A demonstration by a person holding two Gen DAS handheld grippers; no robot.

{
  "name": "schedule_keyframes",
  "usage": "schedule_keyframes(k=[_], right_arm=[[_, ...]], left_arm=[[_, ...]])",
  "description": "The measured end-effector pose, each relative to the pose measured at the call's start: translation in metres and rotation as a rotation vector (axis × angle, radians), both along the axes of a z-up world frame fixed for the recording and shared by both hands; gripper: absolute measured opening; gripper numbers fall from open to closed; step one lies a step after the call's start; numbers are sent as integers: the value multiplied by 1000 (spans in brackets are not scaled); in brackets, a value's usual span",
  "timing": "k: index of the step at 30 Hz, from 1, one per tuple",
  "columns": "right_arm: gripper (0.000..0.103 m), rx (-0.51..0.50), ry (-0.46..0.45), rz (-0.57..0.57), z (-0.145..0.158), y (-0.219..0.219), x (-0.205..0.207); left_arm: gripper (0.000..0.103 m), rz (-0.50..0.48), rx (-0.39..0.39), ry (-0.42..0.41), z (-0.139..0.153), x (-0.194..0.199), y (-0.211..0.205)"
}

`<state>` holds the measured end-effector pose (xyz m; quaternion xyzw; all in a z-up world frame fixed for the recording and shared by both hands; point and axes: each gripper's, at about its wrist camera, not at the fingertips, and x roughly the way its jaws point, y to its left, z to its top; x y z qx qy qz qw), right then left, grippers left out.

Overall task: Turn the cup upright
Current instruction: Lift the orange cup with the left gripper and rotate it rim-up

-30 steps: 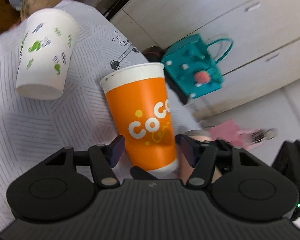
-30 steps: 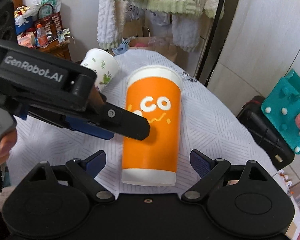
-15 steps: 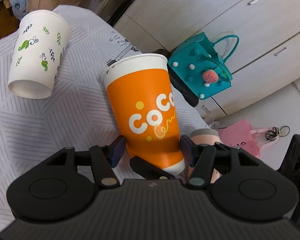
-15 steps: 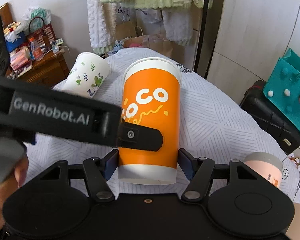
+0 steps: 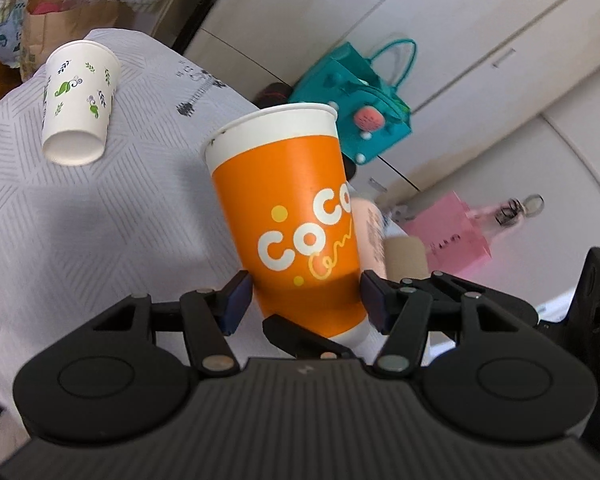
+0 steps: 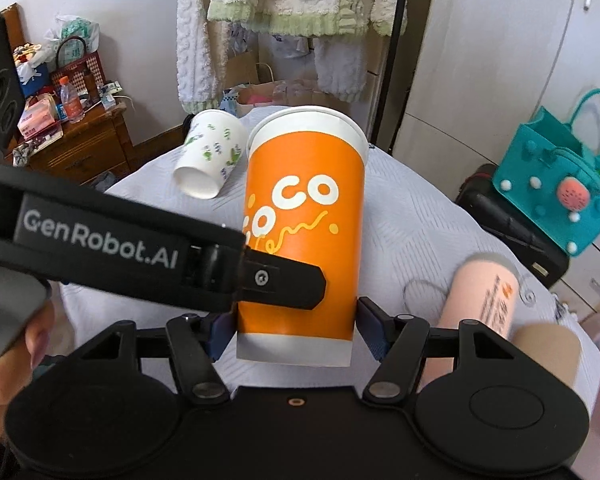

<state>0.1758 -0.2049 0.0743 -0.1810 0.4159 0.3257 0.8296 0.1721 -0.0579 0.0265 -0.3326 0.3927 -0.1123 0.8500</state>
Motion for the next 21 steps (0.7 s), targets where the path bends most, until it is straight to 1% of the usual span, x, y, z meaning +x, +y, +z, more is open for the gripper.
schedule_keyframes(k=[5, 13, 17, 21], right_arm=[[69, -7, 11, -48, 10, -10, -36], [69, -13, 28, -97, 7, -16, -79], [69, -9, 50, -125, 1, -21, -86], [69, -6, 84, -154, -10, -25, -85]], left_arm=[[58, -61, 7, -2, 11, -32, -7], [58, -124, -7, 26, 8, -68, -13], [58, -141, -5, 43, 1, -74, -17], [58, -157, -3, 76, -9, -70, -19]])
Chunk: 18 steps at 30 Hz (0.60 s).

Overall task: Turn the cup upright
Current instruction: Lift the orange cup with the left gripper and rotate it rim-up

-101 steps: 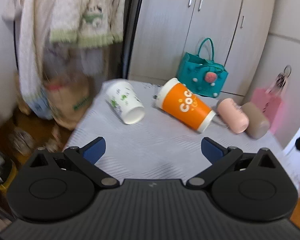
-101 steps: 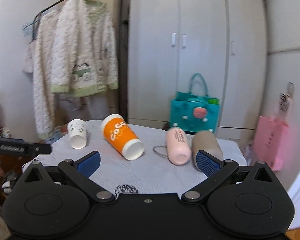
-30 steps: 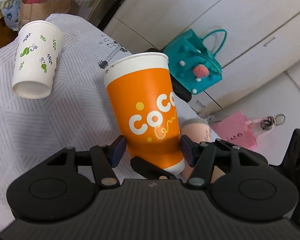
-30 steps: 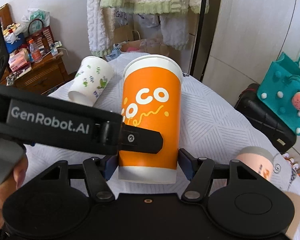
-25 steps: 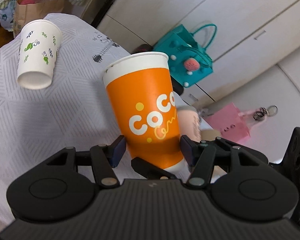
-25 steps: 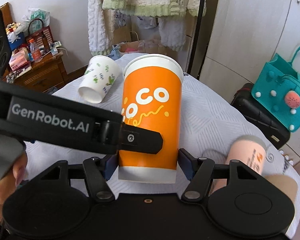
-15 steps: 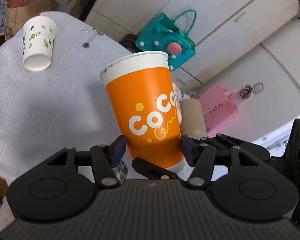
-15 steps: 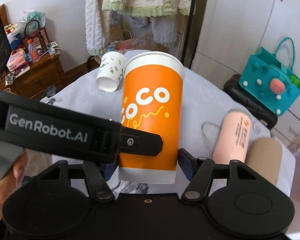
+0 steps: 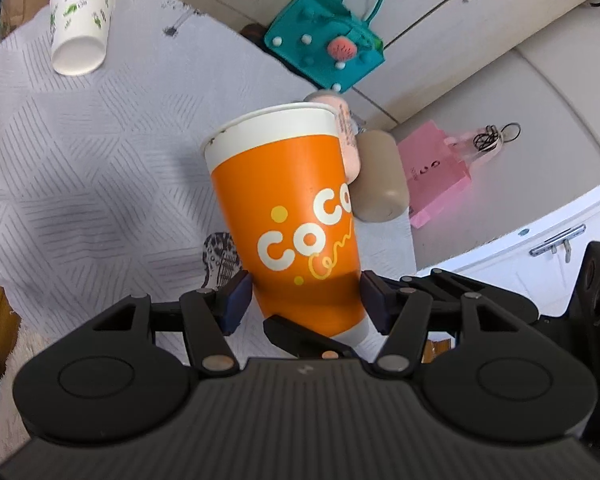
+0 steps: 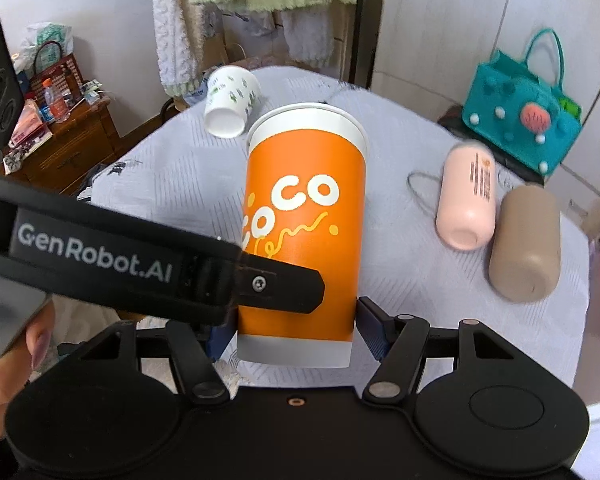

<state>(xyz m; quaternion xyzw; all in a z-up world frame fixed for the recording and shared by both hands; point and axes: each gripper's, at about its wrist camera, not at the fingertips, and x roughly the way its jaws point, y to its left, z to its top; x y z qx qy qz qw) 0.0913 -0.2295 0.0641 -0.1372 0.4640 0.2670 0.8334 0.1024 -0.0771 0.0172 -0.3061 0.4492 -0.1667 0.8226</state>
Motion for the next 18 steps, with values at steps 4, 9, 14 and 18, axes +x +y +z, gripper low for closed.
schedule_keyframes(k=[4, 9, 14, 18], right_arm=[[69, 20, 39, -22, -13, -3, 8], [69, 34, 97, -35, -29, -3, 16], [69, 35, 121, -48, -38, -2, 20], [70, 20, 120, -26, -37, -3, 22]], left_arm=[[58, -4, 27, 16, -10, 7, -4], [58, -23, 45, 53, -23, 15, -7], [59, -48, 37, 74, -31, 24, -9], [62, -78, 34, 76, -33, 25, -9]])
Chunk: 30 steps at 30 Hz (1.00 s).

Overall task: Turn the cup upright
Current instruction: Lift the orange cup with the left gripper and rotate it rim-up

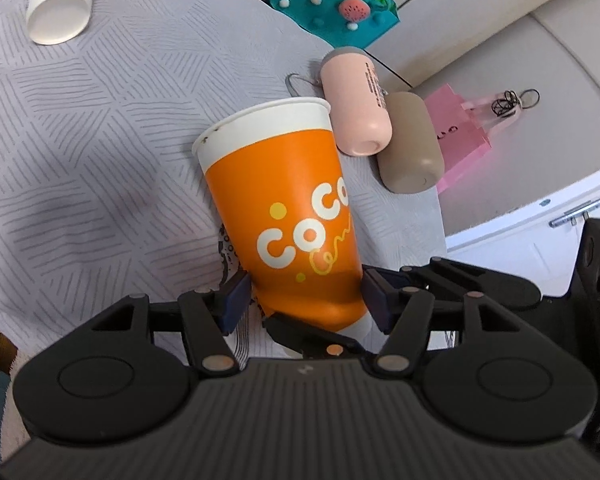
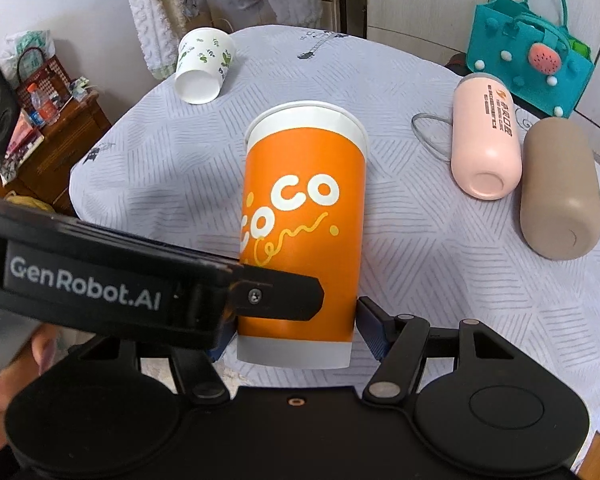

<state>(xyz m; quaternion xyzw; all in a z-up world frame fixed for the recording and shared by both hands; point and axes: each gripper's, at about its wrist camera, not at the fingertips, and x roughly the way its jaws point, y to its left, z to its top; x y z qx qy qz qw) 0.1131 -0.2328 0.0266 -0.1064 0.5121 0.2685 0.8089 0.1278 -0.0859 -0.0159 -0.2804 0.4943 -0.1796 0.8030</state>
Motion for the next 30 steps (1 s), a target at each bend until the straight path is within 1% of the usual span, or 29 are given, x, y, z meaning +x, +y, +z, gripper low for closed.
schedule_keyframes(k=[1, 2, 3, 4, 5, 6, 8, 13, 14, 15, 17, 20, 25, 30], right_arm=[[69, -3, 2, 9, 1, 0, 1], [72, -5, -1, 17, 2, 0, 2], [79, -8, -10, 16, 4, -2, 4], [84, -13, -22, 12, 6, -3, 5], [92, -11, -24, 20, 7, -4, 8], [92, -1, -24, 32, 9, -6, 10], [92, 18, -16, 45, 11, -7, 17], [91, 23, 16, 98, 5, -1, 28], [89, 26, 22, 106, 4, 1, 28], [84, 32, 33, 118, 3, 4, 30], [76, 24, 54, 138, 0, 8, 32], [76, 33, 60, 141, 1, 8, 33], [76, 33, 29, 146, 3, 6, 28], [76, 53, -8, 137, 8, 0, 21]], left_arm=[[65, -1, 2, 2, 0, 1, 0], [67, 3, 4, 4, 0, 1, 2], [69, 11, 3, 3, -1, 2, 4], [74, 25, 1, -5, -1, 2, 7], [78, 37, 4, -16, -1, 1, 10], [79, 47, 6, -25, -1, 1, 13], [79, 61, 5, -30, -4, 3, 17], [79, 41, -44, -3, -10, 14, 20], [79, 36, -43, -6, -10, 16, 19], [78, 32, -41, -10, -10, 16, 17], [75, 27, -28, -23, -9, 18, 15], [74, 15, -17, -38, -9, 21, 11], [73, 6, -4, -67, -5, 18, 9], [73, -1, 17, -107, 2, 10, 8]])
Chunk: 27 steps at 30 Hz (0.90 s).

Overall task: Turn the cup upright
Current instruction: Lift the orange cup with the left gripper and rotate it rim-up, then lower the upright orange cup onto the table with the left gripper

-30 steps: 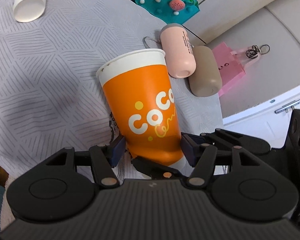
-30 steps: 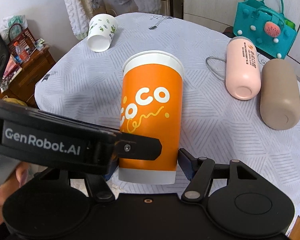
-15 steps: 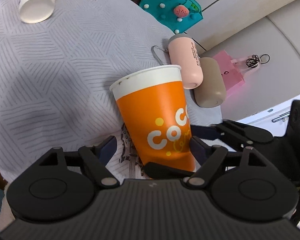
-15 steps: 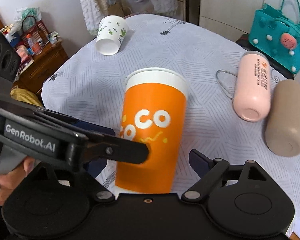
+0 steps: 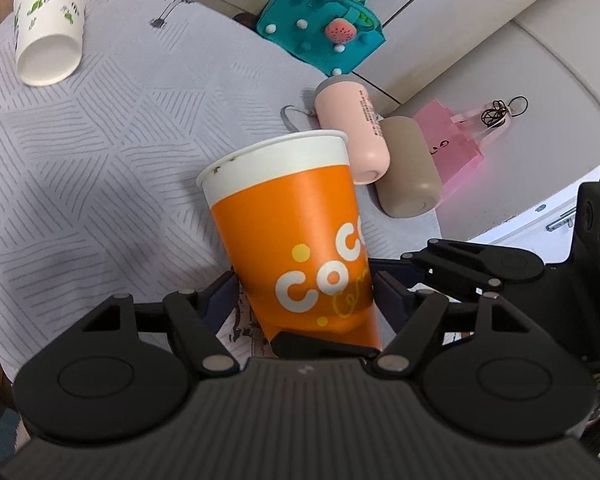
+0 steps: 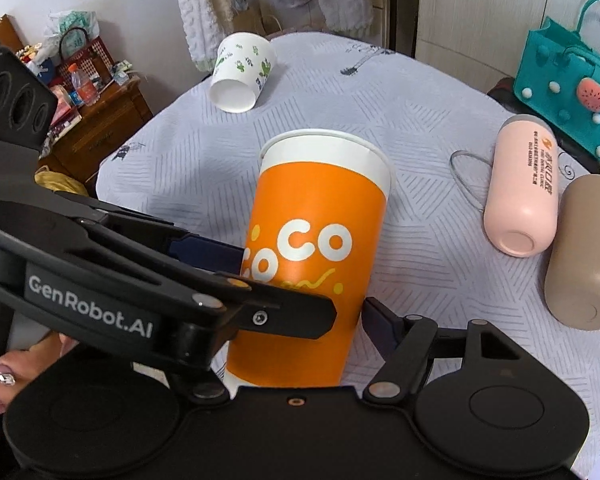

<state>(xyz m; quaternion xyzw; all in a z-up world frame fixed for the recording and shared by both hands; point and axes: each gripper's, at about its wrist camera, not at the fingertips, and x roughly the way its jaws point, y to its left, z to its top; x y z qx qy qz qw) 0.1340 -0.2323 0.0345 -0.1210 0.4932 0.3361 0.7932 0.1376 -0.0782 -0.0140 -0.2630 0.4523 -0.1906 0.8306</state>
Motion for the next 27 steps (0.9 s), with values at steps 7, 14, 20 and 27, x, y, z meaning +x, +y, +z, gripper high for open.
schedule_keyframes(k=[7, 14, 20, 27], right_arm=[[76, 139, -220, -18, 11, -15, -29], [75, 274, -511, -80, 3, -14, -74], [73, 273, -682, -145, -21, -2, -91], [72, 338, -665, -209, -39, -9, -88]], left_arm=[[73, -7, 124, -208, 25, -22, -7], [72, 8, 287, -449, 35, -48, -18], [72, -17, 382, -614, 31, -68, -24], [72, -54, 380, -623, 18, -60, -19]])
